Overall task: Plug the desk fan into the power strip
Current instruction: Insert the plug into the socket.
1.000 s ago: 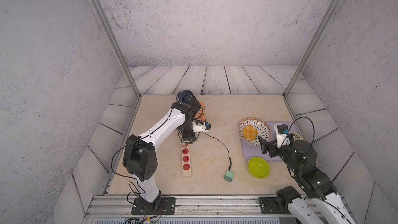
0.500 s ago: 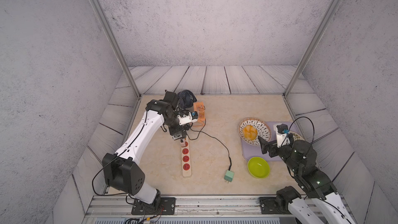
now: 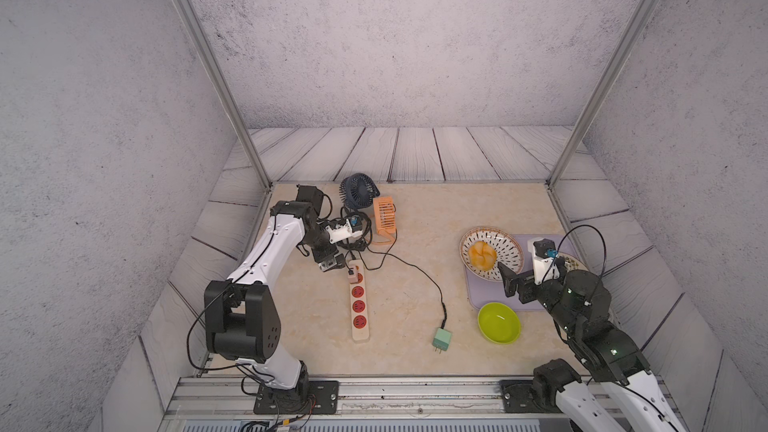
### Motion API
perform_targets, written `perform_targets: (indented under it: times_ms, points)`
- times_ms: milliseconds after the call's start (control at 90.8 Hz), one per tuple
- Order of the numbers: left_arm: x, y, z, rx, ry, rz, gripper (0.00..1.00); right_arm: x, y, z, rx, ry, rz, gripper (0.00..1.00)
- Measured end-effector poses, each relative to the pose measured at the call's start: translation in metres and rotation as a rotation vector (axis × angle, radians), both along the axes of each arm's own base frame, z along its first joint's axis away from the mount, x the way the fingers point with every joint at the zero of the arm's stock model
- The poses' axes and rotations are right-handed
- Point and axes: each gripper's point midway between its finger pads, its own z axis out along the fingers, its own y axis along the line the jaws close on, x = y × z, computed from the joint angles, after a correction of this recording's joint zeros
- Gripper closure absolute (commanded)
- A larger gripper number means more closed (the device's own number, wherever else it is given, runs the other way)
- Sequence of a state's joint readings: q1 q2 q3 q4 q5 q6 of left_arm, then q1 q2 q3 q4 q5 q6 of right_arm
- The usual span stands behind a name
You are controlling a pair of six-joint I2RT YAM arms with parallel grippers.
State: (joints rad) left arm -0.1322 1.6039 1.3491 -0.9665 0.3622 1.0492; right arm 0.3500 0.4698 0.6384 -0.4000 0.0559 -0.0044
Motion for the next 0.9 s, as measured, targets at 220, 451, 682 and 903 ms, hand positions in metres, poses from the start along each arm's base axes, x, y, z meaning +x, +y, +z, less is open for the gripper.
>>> perform_targets:
  times_ms: [220,451,682,903]
  points:
    - [-0.014,-0.014,-0.017,-0.075,0.006,-0.128,0.06,0.0,0.0,0.0,0.0,0.001,0.0,0.01]
    - [-0.011,-0.019,-0.035,-0.087,0.049,-0.169,0.1,0.0,0.0,-0.001,-0.001,0.003,0.0,0.01]
    - [-0.01,-0.02,-0.055,-0.076,0.095,-0.193,0.14,0.001,0.0,-0.001,-0.002,0.004,0.0,0.01]
    - [-0.009,-0.026,-0.06,-0.055,0.091,-0.216,0.24,0.001,0.0,-0.001,-0.001,0.004,0.0,0.01]
